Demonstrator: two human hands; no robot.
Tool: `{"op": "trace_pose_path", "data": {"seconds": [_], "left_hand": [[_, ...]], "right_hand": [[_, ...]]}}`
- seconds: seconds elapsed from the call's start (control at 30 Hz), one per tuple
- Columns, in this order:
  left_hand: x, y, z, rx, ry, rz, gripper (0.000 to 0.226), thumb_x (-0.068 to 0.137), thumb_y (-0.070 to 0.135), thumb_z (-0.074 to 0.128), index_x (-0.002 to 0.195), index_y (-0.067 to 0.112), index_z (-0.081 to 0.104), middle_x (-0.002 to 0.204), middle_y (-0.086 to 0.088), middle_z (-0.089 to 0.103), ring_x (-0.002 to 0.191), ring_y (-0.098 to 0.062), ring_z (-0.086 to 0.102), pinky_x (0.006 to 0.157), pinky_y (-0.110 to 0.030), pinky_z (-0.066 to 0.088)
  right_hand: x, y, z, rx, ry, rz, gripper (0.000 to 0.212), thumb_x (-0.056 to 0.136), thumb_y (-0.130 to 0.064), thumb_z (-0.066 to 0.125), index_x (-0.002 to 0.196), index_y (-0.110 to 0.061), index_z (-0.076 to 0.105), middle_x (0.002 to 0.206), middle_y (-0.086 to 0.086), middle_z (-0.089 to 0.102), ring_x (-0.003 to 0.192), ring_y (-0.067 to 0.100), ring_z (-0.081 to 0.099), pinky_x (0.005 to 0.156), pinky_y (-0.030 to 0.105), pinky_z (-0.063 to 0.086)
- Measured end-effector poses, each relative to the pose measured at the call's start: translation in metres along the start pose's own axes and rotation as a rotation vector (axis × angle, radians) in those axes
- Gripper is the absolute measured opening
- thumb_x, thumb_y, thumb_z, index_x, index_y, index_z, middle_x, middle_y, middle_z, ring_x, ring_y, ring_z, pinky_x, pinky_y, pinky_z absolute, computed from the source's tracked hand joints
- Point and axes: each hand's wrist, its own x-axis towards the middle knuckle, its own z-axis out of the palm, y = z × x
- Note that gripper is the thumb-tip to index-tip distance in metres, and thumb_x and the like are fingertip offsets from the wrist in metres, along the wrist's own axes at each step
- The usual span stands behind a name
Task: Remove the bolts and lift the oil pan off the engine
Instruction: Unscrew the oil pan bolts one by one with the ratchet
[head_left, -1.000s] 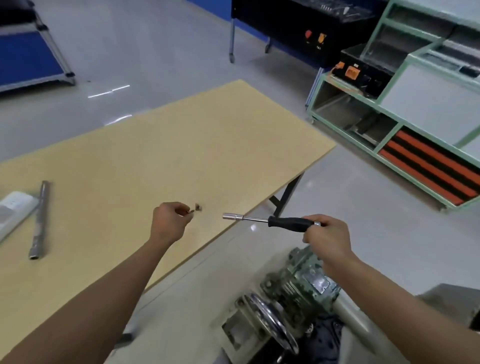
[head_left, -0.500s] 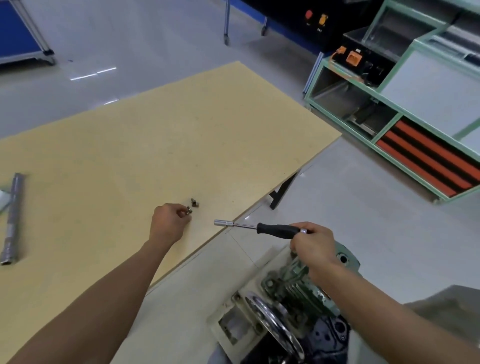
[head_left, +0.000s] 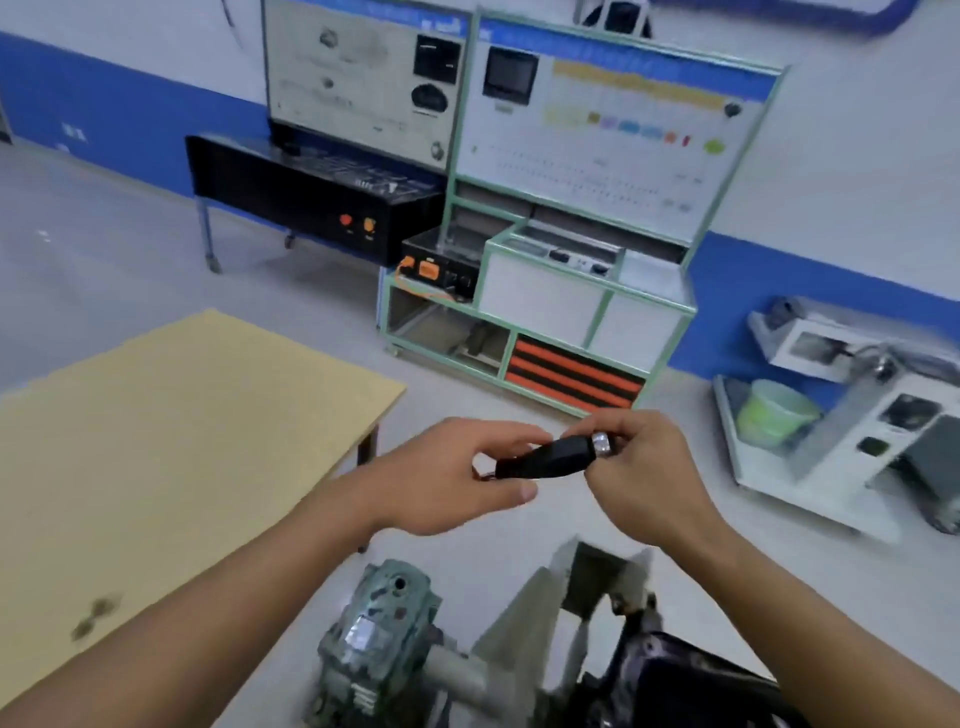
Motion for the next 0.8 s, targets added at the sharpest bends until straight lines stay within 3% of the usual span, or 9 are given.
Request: {"op": "trace_pose_path", "data": {"seconds": [0.07, 0.17, 0.23, 0.37, 0.47, 0.53, 0.67, 0.8], "left_hand": [[0.037, 0.053, 0.044, 0.060, -0.078, 0.133, 0.038, 0.098, 0.036, 0.066, 0.132, 0.050, 0.054, 0.119, 0.016, 0.071, 0.110, -0.002, 0.063, 0.084, -0.024, 0.054], [0.083, 0.115, 0.115, 0.138, -0.118, 0.218, 0.016, 0.096, 0.031, 0.067, 0.111, 0.025, 0.068, 0.093, 0.000, 0.073, 0.088, -0.022, 0.067, 0.079, -0.046, 0.055], [0.104, 0.142, 0.159, 0.103, -0.134, 0.257, 0.011, 0.093, 0.026, 0.072, 0.099, 0.017, 0.068, 0.084, -0.003, 0.071, 0.081, -0.026, 0.066, 0.077, -0.049, 0.054], [0.126, 0.169, 0.232, -0.176, -0.253, 0.245, 0.013, 0.091, 0.012, 0.075, 0.100, 0.010, 0.066, 0.085, -0.008, 0.075, 0.083, -0.027, 0.073, 0.084, -0.052, 0.057], [0.137, 0.170, 0.275, -0.246, -0.288, 0.224, 0.014, 0.089, 0.009, 0.077, 0.099, 0.010, 0.066, 0.086, -0.007, 0.076, 0.082, -0.023, 0.074, 0.086, -0.050, 0.058], [0.142, 0.167, 0.297, -0.292, -0.292, 0.202, 0.016, 0.088, 0.007, 0.078, 0.099, 0.012, 0.067, 0.089, -0.003, 0.077, 0.085, -0.017, 0.075, 0.088, -0.044, 0.059], [0.147, 0.162, 0.325, -0.376, -0.239, 0.142, 0.019, 0.086, 0.001, 0.078, 0.098, 0.008, 0.065, 0.091, 0.000, 0.077, 0.088, -0.013, 0.076, 0.082, -0.029, 0.060], [0.150, 0.162, 0.339, -0.397, -0.192, 0.091, 0.022, 0.086, 0.001, 0.078, 0.101, 0.002, 0.062, 0.094, -0.004, 0.077, 0.089, -0.015, 0.076, 0.083, -0.030, 0.060]], "right_hand": [[-0.023, 0.012, -0.062, -0.111, 0.107, -0.011, 0.050, 0.070, 0.008, 0.046, 0.063, -0.035, 0.071, 0.055, -0.011, 0.063, 0.045, 0.007, 0.050, 0.043, 0.024, 0.037], [-0.064, 0.039, -0.138, -0.271, 0.243, 0.047, 0.039, 0.062, -0.012, 0.044, 0.060, -0.045, 0.066, 0.060, -0.015, 0.065, 0.055, 0.009, 0.057, 0.051, 0.029, 0.047], [-0.089, 0.058, -0.176, -0.356, 0.315, 0.092, 0.031, 0.062, -0.015, 0.048, 0.064, -0.042, 0.064, 0.069, -0.014, 0.068, 0.068, 0.015, 0.063, 0.061, 0.036, 0.055], [-0.129, 0.098, -0.236, -0.577, 0.339, 0.137, 0.028, 0.074, -0.016, 0.066, 0.083, -0.042, 0.069, 0.088, -0.015, 0.072, 0.088, 0.019, 0.067, 0.073, 0.033, 0.055], [-0.149, 0.125, -0.266, -0.732, 0.165, 0.139, 0.024, 0.080, -0.031, 0.065, 0.101, -0.043, 0.069, 0.091, -0.014, 0.071, 0.090, 0.017, 0.064, 0.073, 0.032, 0.053], [-0.154, 0.140, -0.279, -0.705, 0.045, 0.130, 0.021, 0.083, -0.040, 0.065, 0.103, -0.040, 0.069, 0.089, -0.014, 0.070, 0.088, 0.015, 0.062, 0.075, 0.035, 0.053], [-0.151, 0.165, -0.290, -0.522, -0.015, 0.029, 0.023, 0.085, -0.051, 0.065, 0.088, -0.028, 0.069, 0.067, -0.011, 0.060, 0.064, 0.011, 0.051, 0.065, 0.039, 0.050], [-0.142, 0.185, -0.293, -0.413, 0.000, -0.047, 0.023, 0.089, -0.043, 0.068, 0.075, -0.026, 0.064, 0.053, -0.006, 0.046, 0.055, 0.018, 0.044, 0.054, 0.037, 0.040]]}}
